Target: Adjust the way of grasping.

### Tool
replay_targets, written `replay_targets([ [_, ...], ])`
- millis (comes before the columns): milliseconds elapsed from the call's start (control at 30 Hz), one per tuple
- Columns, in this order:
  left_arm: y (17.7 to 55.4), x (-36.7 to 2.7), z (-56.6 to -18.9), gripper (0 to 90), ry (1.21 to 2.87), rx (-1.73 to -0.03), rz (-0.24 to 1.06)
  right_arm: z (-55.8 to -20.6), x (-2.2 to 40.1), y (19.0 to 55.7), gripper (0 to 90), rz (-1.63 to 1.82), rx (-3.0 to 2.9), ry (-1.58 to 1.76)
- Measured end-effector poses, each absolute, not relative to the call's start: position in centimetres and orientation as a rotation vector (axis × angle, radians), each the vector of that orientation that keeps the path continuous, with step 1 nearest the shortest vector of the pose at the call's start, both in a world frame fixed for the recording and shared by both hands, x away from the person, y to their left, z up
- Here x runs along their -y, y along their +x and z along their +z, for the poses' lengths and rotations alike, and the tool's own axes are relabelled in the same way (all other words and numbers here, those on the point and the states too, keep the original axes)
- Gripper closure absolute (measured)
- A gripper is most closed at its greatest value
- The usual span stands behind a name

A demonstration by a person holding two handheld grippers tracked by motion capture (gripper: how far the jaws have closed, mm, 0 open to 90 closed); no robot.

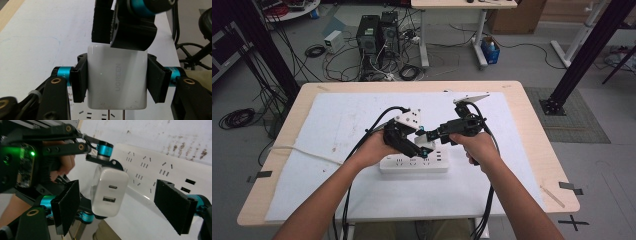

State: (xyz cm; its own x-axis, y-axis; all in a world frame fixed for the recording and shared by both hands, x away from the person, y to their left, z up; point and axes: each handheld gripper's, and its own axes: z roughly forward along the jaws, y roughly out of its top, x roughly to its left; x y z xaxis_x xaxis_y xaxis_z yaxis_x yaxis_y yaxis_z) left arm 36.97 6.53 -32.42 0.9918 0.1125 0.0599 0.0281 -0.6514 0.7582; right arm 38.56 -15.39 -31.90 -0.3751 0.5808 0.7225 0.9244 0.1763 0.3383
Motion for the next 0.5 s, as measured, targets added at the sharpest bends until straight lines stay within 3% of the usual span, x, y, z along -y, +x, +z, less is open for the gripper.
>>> replay_targets([
  [100, 36.9, -6.5, -32.4, 42.6, 2.271, -0.102, 0.133, -32.3, 15.2, 38.7, 20.8, -1.049, 1.997, -1.411],
  [167, 36.9, -6.5, -32.3, 42.6, 2.27, -0.098, 0.137, -32.5, 15.0, 38.7, 27.0, -1.034, 1.99, -1.409],
  [500, 36.7, -6.1, -32.2, 42.6, 2.266, -0.085, 0.153, -33.3, 14.4, 39.0, 35.3, -1.045, 1.927, -1.396],
])
